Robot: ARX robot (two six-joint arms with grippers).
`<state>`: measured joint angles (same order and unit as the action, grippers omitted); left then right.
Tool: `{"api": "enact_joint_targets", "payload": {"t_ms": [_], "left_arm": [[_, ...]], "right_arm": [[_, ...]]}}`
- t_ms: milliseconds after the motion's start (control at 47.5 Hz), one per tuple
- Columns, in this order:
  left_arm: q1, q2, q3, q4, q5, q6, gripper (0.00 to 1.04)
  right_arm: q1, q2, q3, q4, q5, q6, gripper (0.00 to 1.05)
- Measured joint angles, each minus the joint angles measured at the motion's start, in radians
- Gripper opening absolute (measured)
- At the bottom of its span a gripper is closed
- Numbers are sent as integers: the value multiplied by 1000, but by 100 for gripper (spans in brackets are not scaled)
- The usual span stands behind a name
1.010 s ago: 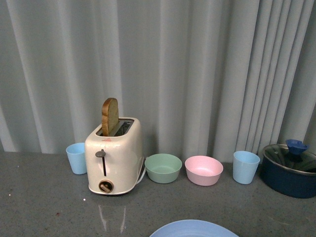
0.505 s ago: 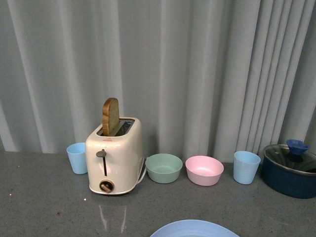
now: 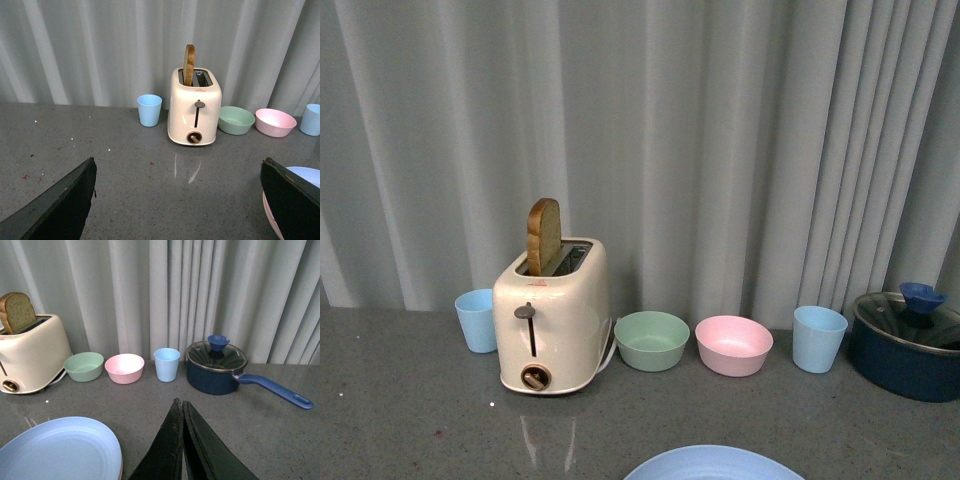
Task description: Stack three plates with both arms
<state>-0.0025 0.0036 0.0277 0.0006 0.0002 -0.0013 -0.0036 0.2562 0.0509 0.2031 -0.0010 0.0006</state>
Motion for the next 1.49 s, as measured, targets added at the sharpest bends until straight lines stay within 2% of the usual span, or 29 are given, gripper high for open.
{"api": "enact_joint_targets", "payload": {"t_ms": [379,484,863,968,1347,1452,1494], "left_arm": [[0,0,0,0,0,0,98],[0,0,0,0,0,0,98],[0,0,0,0,0,0,98],[0,0,0,0,0,0,98],[0,0,0,0,0,0,98],[0,0,0,0,0,0,98],[0,0,0,0,0,0,98]], "right_arm": [[0,-99,-45,-37,0,0,3],[0,-221,-45,-194,0,0,3],[0,-251,-45,-203,0,-1,3],[0,-251,-45,-203,0,-1,17],[0,-251,-45,-203,0,-1,81],[0,-251,-45,-203,0,-1,97],[0,-251,-45,-203,0,0,99]]}}
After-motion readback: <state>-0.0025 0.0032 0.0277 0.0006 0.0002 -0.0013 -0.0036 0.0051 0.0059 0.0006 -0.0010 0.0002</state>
